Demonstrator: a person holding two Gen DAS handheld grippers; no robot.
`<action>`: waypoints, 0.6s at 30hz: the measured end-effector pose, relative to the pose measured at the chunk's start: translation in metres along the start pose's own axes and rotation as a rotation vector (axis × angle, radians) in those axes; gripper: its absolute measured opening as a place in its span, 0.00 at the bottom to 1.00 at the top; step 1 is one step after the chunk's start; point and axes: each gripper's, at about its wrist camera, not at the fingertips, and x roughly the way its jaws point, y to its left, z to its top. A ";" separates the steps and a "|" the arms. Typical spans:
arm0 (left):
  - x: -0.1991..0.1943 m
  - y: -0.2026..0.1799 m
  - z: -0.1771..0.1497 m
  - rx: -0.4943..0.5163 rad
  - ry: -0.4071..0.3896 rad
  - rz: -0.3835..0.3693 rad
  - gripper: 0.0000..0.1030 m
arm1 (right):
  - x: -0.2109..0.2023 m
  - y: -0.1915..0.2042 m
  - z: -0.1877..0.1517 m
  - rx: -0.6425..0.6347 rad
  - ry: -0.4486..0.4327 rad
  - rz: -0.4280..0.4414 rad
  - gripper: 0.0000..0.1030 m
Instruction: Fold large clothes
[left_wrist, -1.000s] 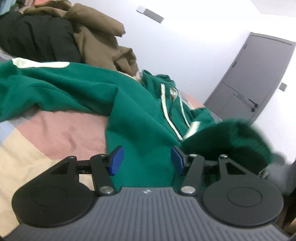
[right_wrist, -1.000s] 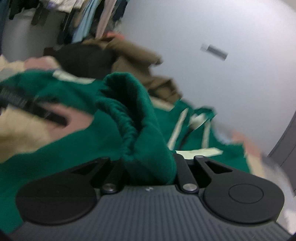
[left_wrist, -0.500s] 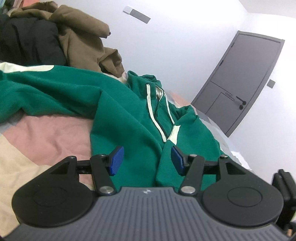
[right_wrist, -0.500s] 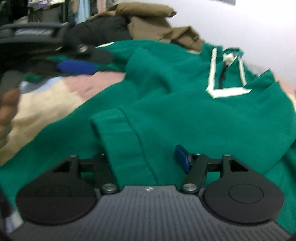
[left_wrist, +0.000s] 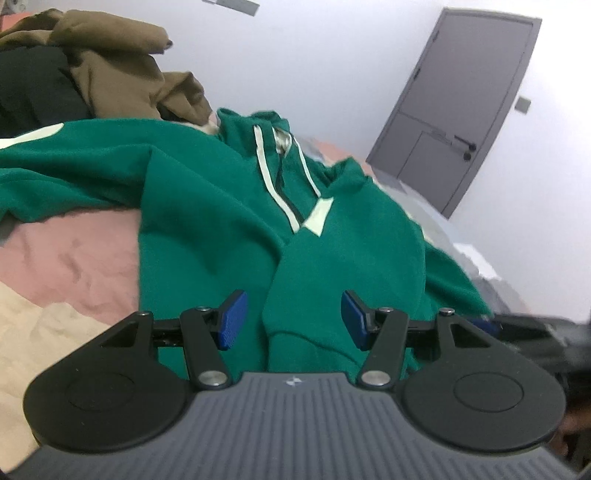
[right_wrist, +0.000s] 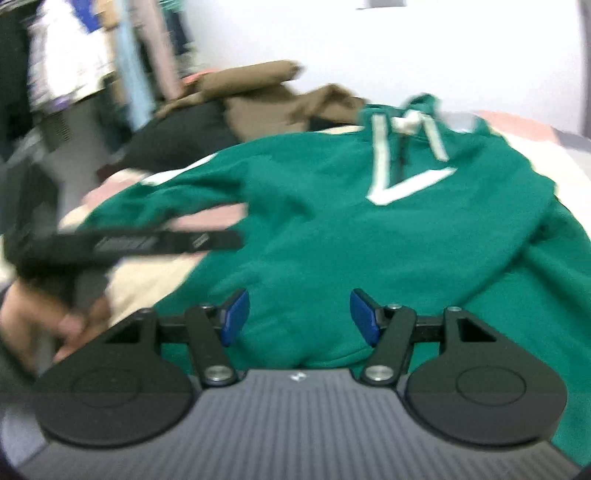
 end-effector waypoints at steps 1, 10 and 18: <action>0.003 -0.001 -0.002 0.008 0.011 0.005 0.60 | 0.006 -0.007 0.001 0.039 -0.001 -0.015 0.60; 0.032 -0.007 -0.015 0.057 0.106 0.060 0.60 | 0.064 -0.041 0.000 0.165 0.039 -0.123 0.51; 0.043 0.003 -0.016 0.014 0.155 0.098 0.60 | 0.091 -0.037 -0.010 0.117 0.092 -0.156 0.50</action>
